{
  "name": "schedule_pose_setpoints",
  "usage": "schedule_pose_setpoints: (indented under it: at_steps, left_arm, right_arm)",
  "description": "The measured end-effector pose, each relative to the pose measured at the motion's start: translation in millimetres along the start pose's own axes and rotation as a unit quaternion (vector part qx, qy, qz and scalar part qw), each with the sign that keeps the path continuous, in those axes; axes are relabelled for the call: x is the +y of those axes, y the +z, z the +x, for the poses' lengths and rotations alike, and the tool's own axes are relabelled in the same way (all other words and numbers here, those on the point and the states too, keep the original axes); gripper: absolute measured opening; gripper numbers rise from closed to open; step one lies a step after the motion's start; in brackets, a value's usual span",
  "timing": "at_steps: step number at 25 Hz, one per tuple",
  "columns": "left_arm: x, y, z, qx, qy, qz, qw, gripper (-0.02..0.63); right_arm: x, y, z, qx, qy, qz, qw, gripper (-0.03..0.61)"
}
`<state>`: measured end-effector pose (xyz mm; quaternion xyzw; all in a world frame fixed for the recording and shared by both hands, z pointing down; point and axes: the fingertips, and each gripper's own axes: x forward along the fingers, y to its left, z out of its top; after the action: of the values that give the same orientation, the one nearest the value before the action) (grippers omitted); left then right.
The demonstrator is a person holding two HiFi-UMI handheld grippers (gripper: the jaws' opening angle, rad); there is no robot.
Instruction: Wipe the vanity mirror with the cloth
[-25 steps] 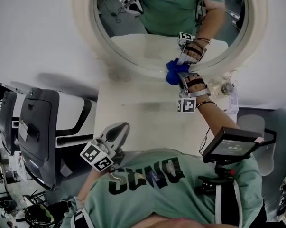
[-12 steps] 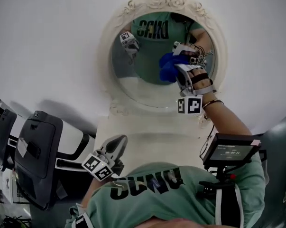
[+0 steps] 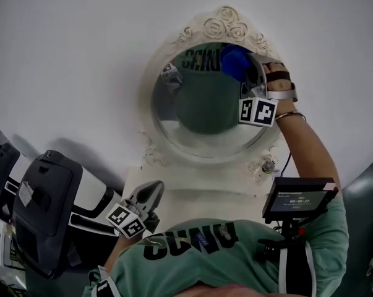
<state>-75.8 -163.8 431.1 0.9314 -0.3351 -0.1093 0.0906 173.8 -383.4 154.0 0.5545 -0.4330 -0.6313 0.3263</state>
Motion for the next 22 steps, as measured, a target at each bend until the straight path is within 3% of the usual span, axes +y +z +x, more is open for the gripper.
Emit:
schedule_pose_setpoints:
  at_steps: [9, 16, 22]
  left_arm:
    - [-6.3, 0.4, 6.3, 0.013, -0.011, -0.004, 0.9998, 0.009]
    - [-7.3, -19.8, 10.6, 0.049, -0.009, -0.022, 0.9985, 0.009]
    - [-19.9, -37.0, 4.4, 0.085, -0.005, -0.046, 0.9953, 0.009]
  right_arm:
    - [16.0, -5.1, -9.4, 0.006, 0.013, 0.015, 1.000, 0.048]
    - [118.2, -9.4, -62.3, -0.006, 0.070, 0.019, 0.997, 0.048]
    - [224.6, -2.0, -127.4, -0.009, 0.150, 0.040, 0.988, 0.048]
